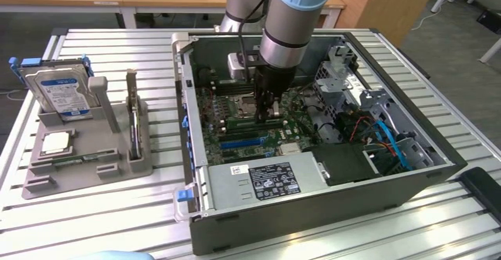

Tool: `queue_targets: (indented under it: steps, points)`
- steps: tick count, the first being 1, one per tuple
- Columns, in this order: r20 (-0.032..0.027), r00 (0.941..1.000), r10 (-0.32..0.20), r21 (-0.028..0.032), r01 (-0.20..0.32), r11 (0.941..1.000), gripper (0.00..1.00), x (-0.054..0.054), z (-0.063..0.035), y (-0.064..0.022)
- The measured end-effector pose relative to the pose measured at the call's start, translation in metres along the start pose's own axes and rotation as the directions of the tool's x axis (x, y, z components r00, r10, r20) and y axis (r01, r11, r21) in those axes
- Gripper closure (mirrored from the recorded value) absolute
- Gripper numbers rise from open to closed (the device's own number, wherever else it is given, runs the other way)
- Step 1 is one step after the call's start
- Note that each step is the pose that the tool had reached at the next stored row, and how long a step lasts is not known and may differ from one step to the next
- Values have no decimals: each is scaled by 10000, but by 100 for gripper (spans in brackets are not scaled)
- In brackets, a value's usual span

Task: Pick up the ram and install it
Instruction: 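Insert the ram into the slot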

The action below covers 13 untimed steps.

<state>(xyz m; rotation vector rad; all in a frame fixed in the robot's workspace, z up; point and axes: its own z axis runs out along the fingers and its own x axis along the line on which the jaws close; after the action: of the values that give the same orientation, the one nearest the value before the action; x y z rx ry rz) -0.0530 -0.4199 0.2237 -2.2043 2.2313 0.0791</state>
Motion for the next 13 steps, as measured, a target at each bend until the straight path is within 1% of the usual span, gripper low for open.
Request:
queue_targets:
  steps: [9, 10, 11, 13]
  points:
    - [7, 10000, 1, 4, -1, 10000, 87, 0, 5, -15]
    - [10, 10000, 0, 7, 0, 10000, 87, -1, 5, -20]
    - [26, 10000, -3, 18, 2, 10000, 87, -2, 8, -25]
    - [25, 10000, -1, 9, 1, 10000, 87, -1, 8, -24]
